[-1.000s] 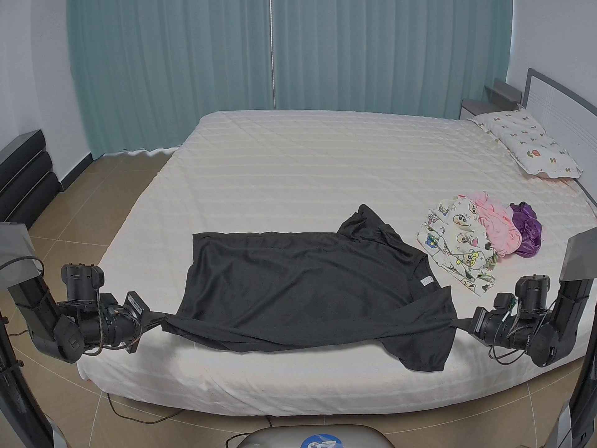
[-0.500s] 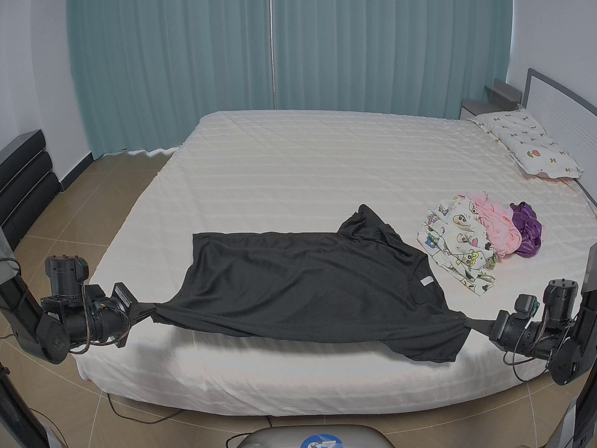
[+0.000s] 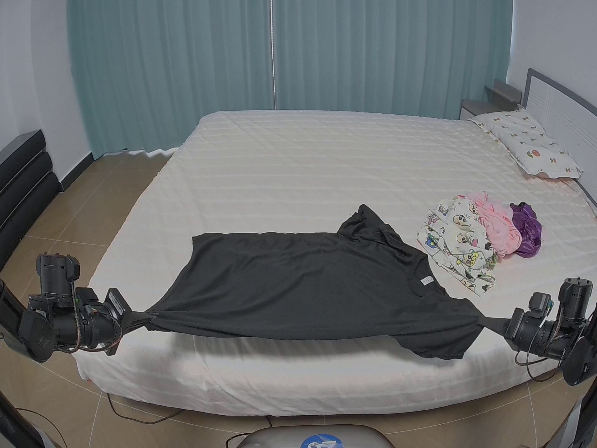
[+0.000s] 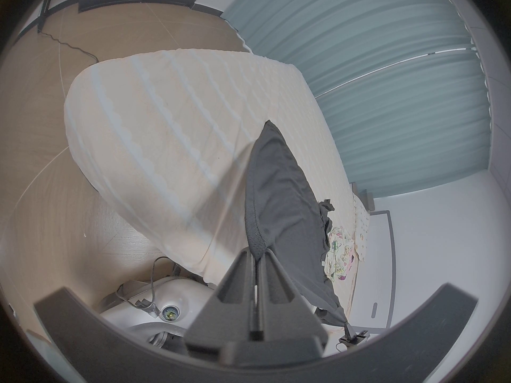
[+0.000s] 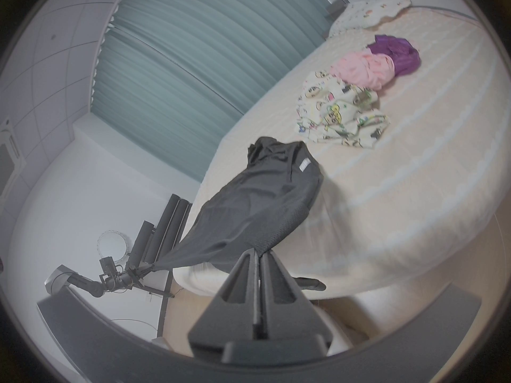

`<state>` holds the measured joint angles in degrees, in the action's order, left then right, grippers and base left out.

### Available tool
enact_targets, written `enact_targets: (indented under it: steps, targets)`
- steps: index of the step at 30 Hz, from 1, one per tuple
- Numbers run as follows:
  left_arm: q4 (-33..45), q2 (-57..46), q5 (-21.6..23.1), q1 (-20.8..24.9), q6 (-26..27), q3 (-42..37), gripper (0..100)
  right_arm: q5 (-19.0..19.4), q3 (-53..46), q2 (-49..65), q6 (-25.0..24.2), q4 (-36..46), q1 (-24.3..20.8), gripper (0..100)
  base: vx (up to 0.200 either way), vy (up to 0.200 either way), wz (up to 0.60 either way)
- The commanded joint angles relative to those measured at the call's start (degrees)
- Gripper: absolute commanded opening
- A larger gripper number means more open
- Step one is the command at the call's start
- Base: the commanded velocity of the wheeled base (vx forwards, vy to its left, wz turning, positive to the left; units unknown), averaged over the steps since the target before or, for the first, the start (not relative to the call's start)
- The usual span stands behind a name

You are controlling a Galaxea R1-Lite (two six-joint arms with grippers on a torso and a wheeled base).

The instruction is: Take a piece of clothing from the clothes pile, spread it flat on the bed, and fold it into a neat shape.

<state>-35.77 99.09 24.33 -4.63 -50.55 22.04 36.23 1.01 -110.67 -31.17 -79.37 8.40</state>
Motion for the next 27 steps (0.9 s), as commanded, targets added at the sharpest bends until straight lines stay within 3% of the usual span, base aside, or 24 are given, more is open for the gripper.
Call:
enact_targets:
  steps: [1, 9, 20, 27]
  targets:
    - [3.7, -1.0, -1.1, 0.1, 2.0, 0.0, 0, 1.2, -1.0, 6.1, 1.8, 5.8, 0.1, 0, 0.0, 0.0, 0.0]
    - [8.2, -1.0, -3.9, 0.1, 5.6, -1.1, 0, 1.4, -1.0, 10.6, 7.7, 17.0, 0.5, 0, 0.0, 0.0, 0.0]
    - [8.7, -1.4, -5.7, 1.2, 6.2, -4.4, 0, 1.3, -1.0, 17.1, 10.6, 28.6, 1.5, 0, 0.0, 0.0, 0.0]
    - [9.6, -3.2, -5.8, 1.3, 9.6, -8.7, 0, 1.3, -1.0, 20.3, 13.2, 35.7, 1.5, 0, 0.0, 0.0, 0.0]
